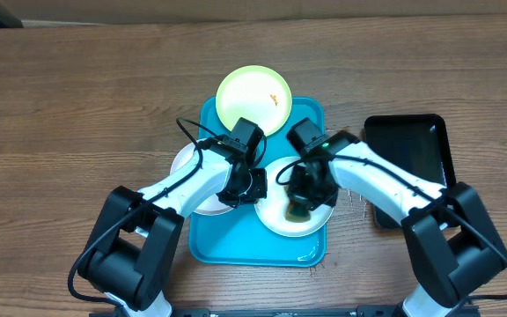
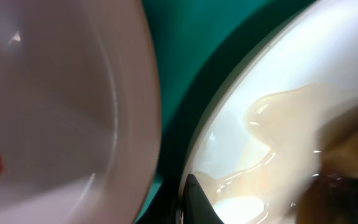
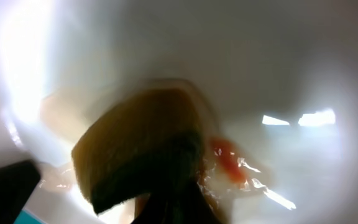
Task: Clean dirty plates on tray and stack at the side
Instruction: 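Scrub the right white plate with the sponge in the right gripper, then drop the sponge into the black tray and withdraw the right gripper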
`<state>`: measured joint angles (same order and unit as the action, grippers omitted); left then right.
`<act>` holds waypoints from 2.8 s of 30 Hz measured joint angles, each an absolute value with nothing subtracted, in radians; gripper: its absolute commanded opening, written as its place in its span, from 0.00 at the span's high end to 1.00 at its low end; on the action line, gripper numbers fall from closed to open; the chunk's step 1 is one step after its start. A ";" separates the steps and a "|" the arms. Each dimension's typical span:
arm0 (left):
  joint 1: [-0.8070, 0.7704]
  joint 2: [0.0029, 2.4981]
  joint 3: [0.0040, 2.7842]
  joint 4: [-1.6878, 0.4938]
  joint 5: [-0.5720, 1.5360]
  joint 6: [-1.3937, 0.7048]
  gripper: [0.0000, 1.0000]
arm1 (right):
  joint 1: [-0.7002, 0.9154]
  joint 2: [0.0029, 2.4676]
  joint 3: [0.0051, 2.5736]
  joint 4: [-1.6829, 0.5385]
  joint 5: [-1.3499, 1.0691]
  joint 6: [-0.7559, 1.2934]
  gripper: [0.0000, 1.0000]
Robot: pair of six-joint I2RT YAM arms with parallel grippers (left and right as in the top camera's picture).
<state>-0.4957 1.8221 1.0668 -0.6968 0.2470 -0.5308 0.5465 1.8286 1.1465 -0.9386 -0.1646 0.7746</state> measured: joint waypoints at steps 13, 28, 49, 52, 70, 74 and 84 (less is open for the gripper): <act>-0.502 1.822 1.069 -0.691 0.251 -0.556 0.96 | 0.484 1.829 1.185 -1.089 0.016 0.777 0.96; -0.505 1.822 1.082 -0.708 0.235 -0.578 0.96 | 0.470 1.867 1.394 -1.310 0.208 0.753 0.96; -0.497 1.822 1.082 -0.712 0.208 -0.578 0.96 | -0.051 1.736 1.247 -1.062 0.065 0.496 0.86; -0.497 1.822 1.082 -0.712 0.207 -0.578 0.96 | -0.080 1.736 1.184 -1.033 0.029 0.476 0.66; -0.496 1.826 1.082 -0.716 0.178 -0.554 0.64 | -0.220 1.399 1.431 -1.242 -0.180 0.421 0.30; -0.496 1.826 1.082 -0.698 0.182 -0.532 0.63 | -0.397 1.339 1.431 -1.284 -0.260 0.419 0.28; -0.505 1.827 1.081 -0.643 0.205 -0.486 0.96 | -0.727 1.330 1.431 -1.339 -0.376 0.419 0.28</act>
<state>-0.5045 1.8275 1.0813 -0.6430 0.2047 -0.4858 -0.7265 1.3296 1.4311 -1.3392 -0.3759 0.4187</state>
